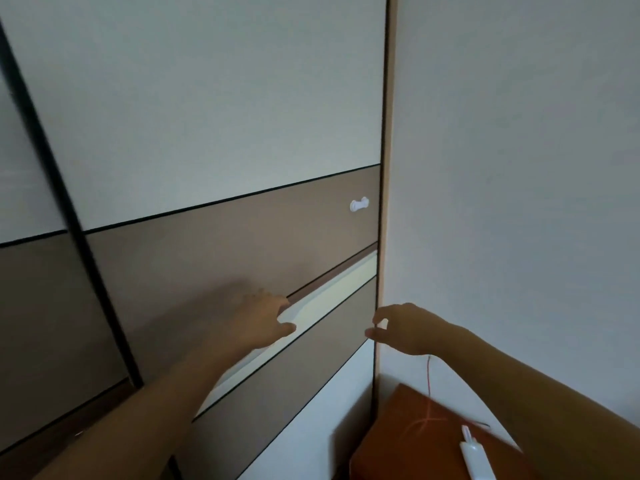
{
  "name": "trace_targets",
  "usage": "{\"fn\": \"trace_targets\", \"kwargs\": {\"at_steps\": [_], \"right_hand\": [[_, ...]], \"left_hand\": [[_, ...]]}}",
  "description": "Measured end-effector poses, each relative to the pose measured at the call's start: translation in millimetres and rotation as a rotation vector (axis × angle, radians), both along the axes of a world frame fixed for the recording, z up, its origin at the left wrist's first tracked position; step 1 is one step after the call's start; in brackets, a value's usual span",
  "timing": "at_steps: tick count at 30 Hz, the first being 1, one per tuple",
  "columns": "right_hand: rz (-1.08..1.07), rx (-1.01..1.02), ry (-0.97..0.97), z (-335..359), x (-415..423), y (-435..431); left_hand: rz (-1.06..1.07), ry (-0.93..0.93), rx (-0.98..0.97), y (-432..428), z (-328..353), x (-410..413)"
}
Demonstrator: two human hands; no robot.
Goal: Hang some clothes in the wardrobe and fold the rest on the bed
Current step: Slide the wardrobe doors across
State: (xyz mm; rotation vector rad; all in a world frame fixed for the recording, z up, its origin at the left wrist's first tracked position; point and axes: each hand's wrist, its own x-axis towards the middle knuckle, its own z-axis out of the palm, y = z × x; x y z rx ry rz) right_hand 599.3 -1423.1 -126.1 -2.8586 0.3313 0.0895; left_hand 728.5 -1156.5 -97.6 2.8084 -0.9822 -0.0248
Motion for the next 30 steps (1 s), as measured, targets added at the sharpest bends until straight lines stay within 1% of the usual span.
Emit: {"fn": "trace_targets", "kwargs": {"at_steps": [3, 6, 8, 11, 14, 17, 19, 21, 24, 26, 28, 30], "right_hand": [[-0.08, 0.01, -0.014, 4.2, 30.8, -51.0], [-0.147, 0.028, -0.099, 8.2, 61.3, -94.0], [-0.16, 0.028, -0.155, 11.4, 83.3, -115.3], [-0.153, 0.015, -0.236, 23.0, 126.4, -141.8], [-0.149, 0.018, -0.335, 41.8, 185.4, -158.9], [-0.101, 0.019, -0.414, 55.9, 248.5, -172.1], [-0.057, 0.083, -0.476, 60.6, 287.4, -180.8], [-0.046, 0.167, -0.522, 62.3, 323.1, -188.6], [-0.057, 0.22, -0.553, 53.0, 367.3, -196.3], [-0.071, 0.158, -0.621, 38.7, 385.2, -199.9], [-0.088, 0.059, -0.722, 23.9, 392.6, -202.7], [-0.083, 0.001, -0.823, 13.2, 395.1, -205.4]], "left_hand": [[-0.042, -0.081, 0.009, -59.1, 7.6, 46.7], [-0.093, -0.246, 0.043, -106.7, 21.3, 87.0], [-0.11, -0.334, -0.003, -127.6, 32.9, 111.7], [-0.141, -0.409, -0.101, -150.5, 54.9, 144.5], [-0.207, -0.546, -0.096, -169.8, 78.1, 178.4], [-0.223, -0.682, -0.025, -186.2, 97.8, 208.5], [-0.231, -0.839, 0.049, -196.8, 109.3, 222.7], [-0.187, -1.003, 0.133, -205.0, 116.3, 230.6], [-0.119, -1.158, 0.264, -209.8, 107.9, 238.5], [-0.11, -1.202, 0.307, -209.8, 103.1, 241.0], [-0.117, -1.216, 0.299, -210.8, 103.3, 242.0], [-0.114, -1.22, 0.296, -211.6, 103.0, 241.2]]}}
